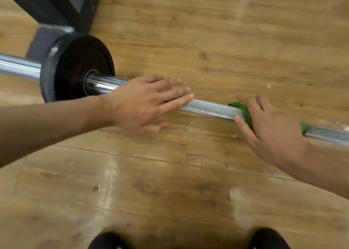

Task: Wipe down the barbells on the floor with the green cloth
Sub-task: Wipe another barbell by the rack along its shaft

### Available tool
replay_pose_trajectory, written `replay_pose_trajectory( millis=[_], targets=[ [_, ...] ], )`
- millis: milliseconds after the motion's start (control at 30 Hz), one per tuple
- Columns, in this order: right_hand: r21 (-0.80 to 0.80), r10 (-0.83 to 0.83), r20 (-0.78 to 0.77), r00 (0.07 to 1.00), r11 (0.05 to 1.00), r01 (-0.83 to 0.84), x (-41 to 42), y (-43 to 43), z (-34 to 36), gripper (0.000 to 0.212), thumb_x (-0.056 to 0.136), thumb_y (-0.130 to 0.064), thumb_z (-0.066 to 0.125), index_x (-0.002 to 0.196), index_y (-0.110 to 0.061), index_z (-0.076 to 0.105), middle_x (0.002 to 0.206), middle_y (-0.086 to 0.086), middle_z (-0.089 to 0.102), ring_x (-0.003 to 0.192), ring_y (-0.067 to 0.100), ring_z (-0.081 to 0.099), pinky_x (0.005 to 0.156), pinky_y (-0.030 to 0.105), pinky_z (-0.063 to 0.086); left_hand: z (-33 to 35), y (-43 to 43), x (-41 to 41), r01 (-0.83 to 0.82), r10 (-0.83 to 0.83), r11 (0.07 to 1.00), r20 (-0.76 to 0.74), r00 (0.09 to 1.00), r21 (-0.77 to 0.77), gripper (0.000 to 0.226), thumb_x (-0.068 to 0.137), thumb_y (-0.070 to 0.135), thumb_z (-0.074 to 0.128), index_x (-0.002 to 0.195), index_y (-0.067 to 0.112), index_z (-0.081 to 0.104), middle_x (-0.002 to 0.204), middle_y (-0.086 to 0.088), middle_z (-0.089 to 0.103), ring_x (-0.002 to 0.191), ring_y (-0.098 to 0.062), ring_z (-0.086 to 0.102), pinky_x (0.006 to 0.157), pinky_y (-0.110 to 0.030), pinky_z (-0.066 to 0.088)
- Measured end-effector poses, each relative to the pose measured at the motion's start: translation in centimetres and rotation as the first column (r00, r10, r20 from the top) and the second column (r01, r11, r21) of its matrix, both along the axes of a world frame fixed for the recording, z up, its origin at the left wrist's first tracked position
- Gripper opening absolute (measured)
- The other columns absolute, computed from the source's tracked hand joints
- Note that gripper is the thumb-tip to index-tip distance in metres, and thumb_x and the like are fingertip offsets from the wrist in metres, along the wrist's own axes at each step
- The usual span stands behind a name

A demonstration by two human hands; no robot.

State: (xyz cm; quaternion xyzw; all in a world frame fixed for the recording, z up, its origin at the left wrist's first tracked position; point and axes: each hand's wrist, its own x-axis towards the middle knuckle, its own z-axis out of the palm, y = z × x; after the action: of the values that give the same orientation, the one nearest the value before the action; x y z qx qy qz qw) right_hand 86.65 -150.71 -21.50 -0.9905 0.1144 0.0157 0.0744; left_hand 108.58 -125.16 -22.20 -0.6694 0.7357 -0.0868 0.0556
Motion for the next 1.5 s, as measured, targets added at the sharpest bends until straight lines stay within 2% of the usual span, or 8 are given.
replay_pose_trajectory(
  millis=[300, 433, 600, 800, 967, 1200, 1400, 1500],
  targets=[
    [-0.036, -0.231, 0.047, 0.972, 0.972, 0.232, 1.1, 1.4, -0.5, 0.05, 0.11, -0.045, 0.029, 0.101, -0.016, 0.068, 0.095, 0.013, 0.067, 0.077, 0.041, 0.064, 0.061, 0.041, 0.04, -0.3, -0.7, -0.9, -0.072, 0.044, 0.991, -0.226, 0.973, -0.115, 0.071, 0.098, 0.054, 0.052, 0.152, 0.008, 0.053, 0.151, -0.015, 0.057, 0.112, -0.038, 0.068, 0.089, -0.049, 0.053],
    [-0.164, -0.063, 0.153, 0.986, 0.982, 0.088, -1.8, 3.6, -2.0, 0.052, 0.109, -0.044, 0.036, 0.142, -0.008, 0.057, 0.131, 0.019, 0.06, 0.102, 0.042, 0.056, 0.087, 0.05, 0.04, -1.2, 0.0, -2.4, -0.162, 0.105, 0.952, -0.222, 0.969, -0.258, 0.073, 0.094, 0.059, 0.049, 0.141, 0.005, 0.064, 0.139, -0.011, 0.067, 0.109, -0.034, 0.071, 0.085, -0.046, 0.052],
    [0.006, -0.225, 0.026, 0.974, 0.974, 0.225, 2.1, 3.6, -0.4, 0.067, 0.104, -0.059, 0.02, 0.102, -0.014, 0.07, 0.101, 0.013, 0.065, 0.087, 0.04, 0.062, 0.066, 0.041, 0.036, -2.2, -0.3, -3.0, -0.206, 0.137, 0.914, -0.21, 0.968, -0.35, 0.078, 0.094, 0.066, 0.043, 0.136, 0.005, 0.067, 0.119, -0.008, 0.076, 0.097, -0.031, 0.073, 0.082, -0.043, 0.052],
    [-0.032, -0.058, 0.066, 0.996, 0.998, 0.061, -0.9, 4.9, -1.0, 0.063, 0.105, -0.054, 0.033, 0.147, -0.011, 0.052, 0.134, 0.019, 0.055, 0.109, 0.037, 0.048, 0.092, 0.048, 0.034, -2.5, -0.1, -3.7, -0.23, 0.145, 0.883, -0.227, 0.963, -0.41, 0.079, 0.093, 0.066, 0.04, 0.132, 0.005, 0.071, 0.116, -0.007, 0.077, 0.1, -0.029, 0.074, 0.085, -0.042, 0.054],
    [0.016, -0.36, 0.129, 0.924, 0.932, 0.361, -3.7, 2.9, -0.7, 0.057, 0.104, -0.049, 0.032, 0.13, -0.009, 0.062, 0.127, 0.023, 0.054, 0.107, 0.035, 0.044, 0.091, 0.048, 0.032, -3.3, 0.3, -4.2, -0.232, 0.148, 0.865, -0.215, 0.965, -0.446, 0.08, 0.091, 0.068, 0.04, 0.131, 0.007, 0.072, 0.12, -0.005, 0.077, 0.102, -0.027, 0.076, 0.085, -0.041, 0.055],
    [0.057, -0.012, 0.113, 0.994, 0.998, 0.005, -0.8, 6.6, -1.7, 0.062, 0.109, -0.053, 0.021, 0.149, -0.016, 0.051, 0.144, 0.016, 0.053, 0.115, 0.036, 0.051, 0.098, 0.047, 0.035, -3.3, 0.5, -4.5, -0.219, 0.146, 0.861, -0.19, 0.971, -0.46, 0.071, 0.092, 0.059, 0.045, 0.132, 0.007, 0.071, 0.122, -0.005, 0.076, 0.103, -0.028, 0.076, 0.086, -0.043, 0.054],
    [0.047, -0.435, 0.233, 0.87, 0.899, 0.436, -5.2, 2.8, -2.1, 0.068, 0.108, -0.051, 0.017, 0.127, -0.008, 0.066, 0.129, 0.025, 0.056, 0.111, 0.04, 0.049, 0.101, 0.053, 0.031, -3.6, 0.6, -4.8, -0.232, 0.148, 0.839, -0.205, 0.968, -0.491, 0.076, 0.09, 0.063, 0.039, 0.128, 0.007, 0.074, 0.12, -0.006, 0.076, 0.105, -0.028, 0.076, 0.089, -0.043, 0.055],
    [0.132, -0.313, 0.209, 0.927, 0.948, 0.29, 0.9, 8.8, -1.7, 0.077, 0.105, -0.058, 0.01, 0.129, -0.01, 0.065, 0.129, 0.02, 0.058, 0.111, 0.032, 0.046, 0.099, 0.049, 0.031, -3.8, 0.5, -4.3, -0.251, 0.171, 0.835, -0.203, 0.964, -0.49, 0.077, 0.093, 0.063, 0.035, 0.126, 0.006, 0.075, 0.116, -0.007, 0.078, 0.103, -0.029, 0.076, 0.089, -0.042, 0.053]
  ],
)
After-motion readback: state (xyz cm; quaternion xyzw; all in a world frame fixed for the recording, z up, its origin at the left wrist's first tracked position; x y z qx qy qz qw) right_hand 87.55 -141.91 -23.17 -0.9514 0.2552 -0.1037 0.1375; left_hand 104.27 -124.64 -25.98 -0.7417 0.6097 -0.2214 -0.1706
